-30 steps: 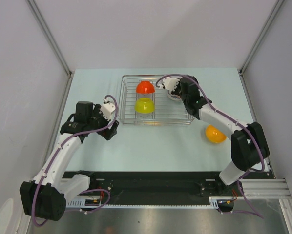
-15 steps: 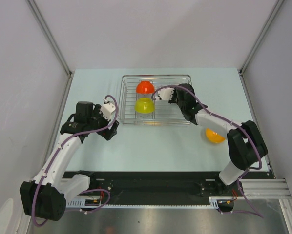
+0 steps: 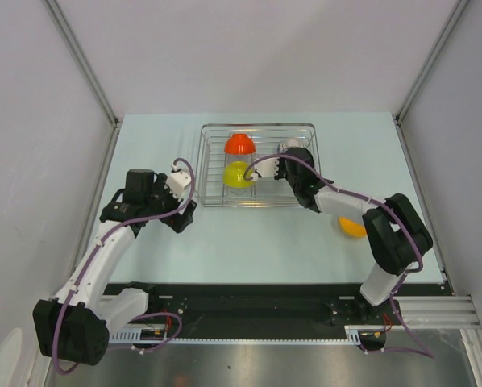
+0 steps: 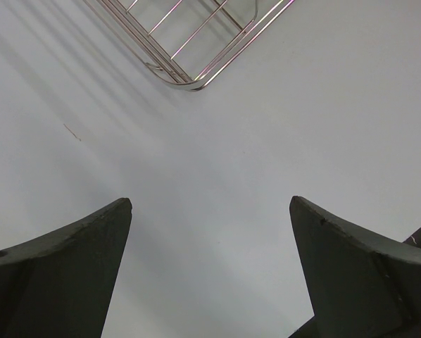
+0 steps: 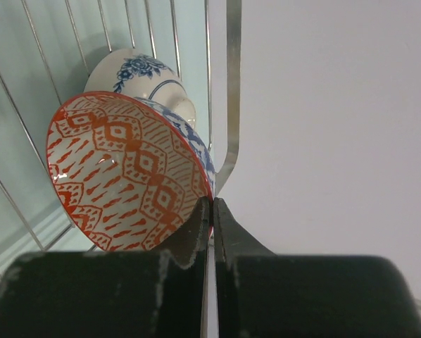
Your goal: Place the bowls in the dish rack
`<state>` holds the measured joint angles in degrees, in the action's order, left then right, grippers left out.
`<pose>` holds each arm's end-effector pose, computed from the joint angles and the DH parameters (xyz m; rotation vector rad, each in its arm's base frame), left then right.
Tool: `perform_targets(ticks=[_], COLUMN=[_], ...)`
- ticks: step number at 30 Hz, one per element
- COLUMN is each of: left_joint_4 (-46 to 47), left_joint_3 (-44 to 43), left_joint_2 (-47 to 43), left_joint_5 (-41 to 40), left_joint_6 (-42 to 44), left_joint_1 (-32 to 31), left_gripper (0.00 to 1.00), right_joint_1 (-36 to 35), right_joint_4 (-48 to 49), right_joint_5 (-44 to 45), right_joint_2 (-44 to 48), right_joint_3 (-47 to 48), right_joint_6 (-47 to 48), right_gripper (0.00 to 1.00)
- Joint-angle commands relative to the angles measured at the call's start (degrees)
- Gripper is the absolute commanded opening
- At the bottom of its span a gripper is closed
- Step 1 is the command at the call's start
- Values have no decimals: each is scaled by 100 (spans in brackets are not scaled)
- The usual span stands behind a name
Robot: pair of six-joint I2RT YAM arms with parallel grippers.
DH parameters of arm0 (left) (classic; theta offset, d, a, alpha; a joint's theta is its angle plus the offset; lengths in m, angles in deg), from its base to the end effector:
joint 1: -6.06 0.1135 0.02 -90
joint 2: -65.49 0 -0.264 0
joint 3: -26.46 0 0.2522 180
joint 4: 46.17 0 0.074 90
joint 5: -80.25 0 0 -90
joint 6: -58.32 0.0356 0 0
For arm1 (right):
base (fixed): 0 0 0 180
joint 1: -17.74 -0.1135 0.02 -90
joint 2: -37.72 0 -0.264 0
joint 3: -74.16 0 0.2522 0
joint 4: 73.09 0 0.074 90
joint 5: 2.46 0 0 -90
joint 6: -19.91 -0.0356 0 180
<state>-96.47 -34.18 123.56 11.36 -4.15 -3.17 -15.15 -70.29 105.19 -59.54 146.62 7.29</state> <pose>0.1997 -0.0454 0.2695 0.8996 2.1718 -0.2872 0.3269 0.1986 0.2292 -1.5316 1.3240 -0.8035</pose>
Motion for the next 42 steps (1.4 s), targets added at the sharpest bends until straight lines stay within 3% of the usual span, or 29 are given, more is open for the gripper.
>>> perform_targets(ticks=[1, 16, 42], left_joint_4=[164, 164, 182], left_joint_3=[20, 38, 3], left_joint_2=[-85, -85, -76], left_joint_5=[-1, -18, -10], left_joint_6=[130, 165, 209], left_joint_1=[27, 27, 27], left_gripper=[100, 100, 100], right_joint_1=[-78, -183, -368], right_joint_4=[972, 937, -1083], right_joint_5=[160, 160, 125], right_joint_2=[-57, -180, 189], right_joint_3=[-60, -297, 19], right_joint_6=[505, 866, 647], right_gripper=[0, 0, 0])
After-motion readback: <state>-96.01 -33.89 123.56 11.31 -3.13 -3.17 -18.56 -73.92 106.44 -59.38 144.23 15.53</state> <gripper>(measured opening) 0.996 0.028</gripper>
